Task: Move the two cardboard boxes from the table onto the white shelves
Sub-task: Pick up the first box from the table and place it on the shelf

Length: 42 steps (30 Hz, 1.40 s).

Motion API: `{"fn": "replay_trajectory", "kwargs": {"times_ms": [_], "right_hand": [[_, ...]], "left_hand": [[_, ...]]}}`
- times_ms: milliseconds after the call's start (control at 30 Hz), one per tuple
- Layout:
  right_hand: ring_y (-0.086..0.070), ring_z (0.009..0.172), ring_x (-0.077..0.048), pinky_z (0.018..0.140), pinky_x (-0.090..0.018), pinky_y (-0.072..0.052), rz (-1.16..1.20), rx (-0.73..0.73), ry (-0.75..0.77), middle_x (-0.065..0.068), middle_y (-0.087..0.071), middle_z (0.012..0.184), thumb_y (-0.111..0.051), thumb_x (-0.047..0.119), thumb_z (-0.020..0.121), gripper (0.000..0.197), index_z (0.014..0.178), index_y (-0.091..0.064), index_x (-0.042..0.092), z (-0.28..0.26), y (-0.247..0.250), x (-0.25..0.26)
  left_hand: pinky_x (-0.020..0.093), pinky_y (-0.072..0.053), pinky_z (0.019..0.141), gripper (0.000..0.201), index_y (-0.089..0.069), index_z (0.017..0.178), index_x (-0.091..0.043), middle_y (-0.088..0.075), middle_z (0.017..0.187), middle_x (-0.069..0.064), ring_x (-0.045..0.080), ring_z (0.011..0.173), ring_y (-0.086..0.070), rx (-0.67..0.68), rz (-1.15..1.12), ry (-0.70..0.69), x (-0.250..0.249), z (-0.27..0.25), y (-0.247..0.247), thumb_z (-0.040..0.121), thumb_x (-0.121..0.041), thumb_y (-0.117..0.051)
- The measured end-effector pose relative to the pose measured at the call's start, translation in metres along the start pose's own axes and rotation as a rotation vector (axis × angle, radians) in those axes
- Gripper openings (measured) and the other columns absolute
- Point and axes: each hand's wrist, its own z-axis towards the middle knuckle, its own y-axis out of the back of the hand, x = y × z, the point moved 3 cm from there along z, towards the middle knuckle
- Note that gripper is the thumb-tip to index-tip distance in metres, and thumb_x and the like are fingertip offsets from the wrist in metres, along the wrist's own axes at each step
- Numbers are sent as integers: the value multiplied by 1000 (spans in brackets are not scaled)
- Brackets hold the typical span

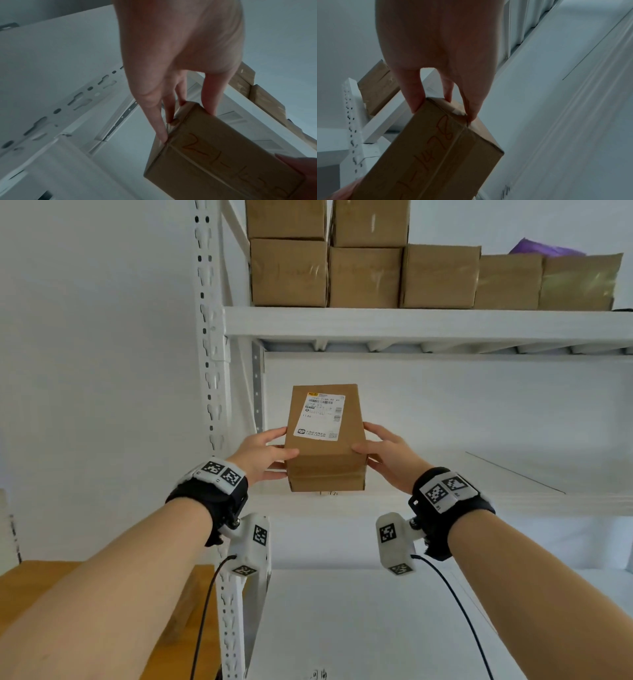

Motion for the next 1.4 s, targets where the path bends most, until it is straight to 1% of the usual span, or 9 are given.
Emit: {"fn": "replay_trajectory", "kwargs": {"times_ms": [200, 433, 567, 733, 833, 1033, 1233, 1333, 1400], "right_hand": [[-47, 130, -28, 111, -53, -35, -48, -19, -98, -6, -55, 136, -67, 12, 84, 66, 143, -40, 25, 68, -5, -16], [-53, 123, -28, 105, -52, -41, 2, -53, -193, -9, -57, 131, -61, 10, 88, 58, 141, -40, 18, 114, -11, -41], [-54, 121, -32, 103, -52, -44, 12, -66, -237, -14, -57, 130, -61, 12, 88, 52, 137, -45, 17, 130, -9, -53], [-58, 106, -30, 99, -50, -48, -9, -87, -246, -14, -61, 116, -62, 18, 87, 39, 125, -57, 14, 144, -5, -56], [-59, 110, -31, 99, -49, -48, -36, -85, -248, -14, -61, 116, -61, 20, 87, 38, 124, -58, 13, 147, -4, -58], [-54, 120, -32, 101, -48, -45, -106, -122, -243, -12, -56, 131, -62, 27, 86, 42, 127, -55, 16, 151, -3, -59], [-44, 132, -27, 106, -43, -36, -327, -137, -170, -6, -48, 142, -58, 29, 92, 51, 139, -45, 15, 129, -4, -49], [-43, 134, -26, 108, -35, -34, -476, -156, -74, -10, -47, 145, -56, 26, 93, 50, 139, -47, 10, 107, -2, -43], [-45, 132, -27, 105, -31, -35, -588, -136, -37, -13, -49, 143, -54, 24, 94, 48, 139, -47, 9, 87, -3, -41]], "left_hand": [[38, -54, 89, 54, -46, 139, -16, -64, 125, 12, 28, 95, -67, -83, 45, 15, 11, 60, 11, 88, -13, -64], [40, -54, 94, 51, -50, 136, -17, -56, 134, 10, 33, 113, -61, -109, 113, 62, 30, 112, 21, 87, -23, -65], [38, -52, 95, 46, -49, 136, -14, -57, 133, 9, 32, 109, -63, -106, 84, 95, 37, 130, 21, 92, -23, -59], [34, -51, 91, 35, -55, 130, -10, -61, 112, 7, 27, 92, -64, -98, 40, 107, 42, 143, 18, 96, -20, -51], [35, -51, 91, 34, -54, 129, -9, -62, 109, 6, 29, 97, -62, -98, 7, 124, 46, 147, 17, 97, -19, -49], [38, -46, 102, 47, -42, 142, -13, -50, 140, 9, 28, 126, -50, -90, 57, 122, 50, 148, 16, 96, -23, -50], [35, -47, 94, 52, -33, 146, -11, -36, 151, 10, 29, 131, -45, -125, 367, 57, 44, 130, 17, 98, -23, -46], [37, -39, 108, 51, -35, 145, -4, -40, 149, 15, 30, 133, -43, -128, 607, -10, 40, 114, 11, 98, -23, -43], [33, -34, 109, 47, -40, 142, -2, -45, 146, 17, 29, 133, -45, -111, 710, -39, 41, 97, 5, 99, -21, -43]]}}
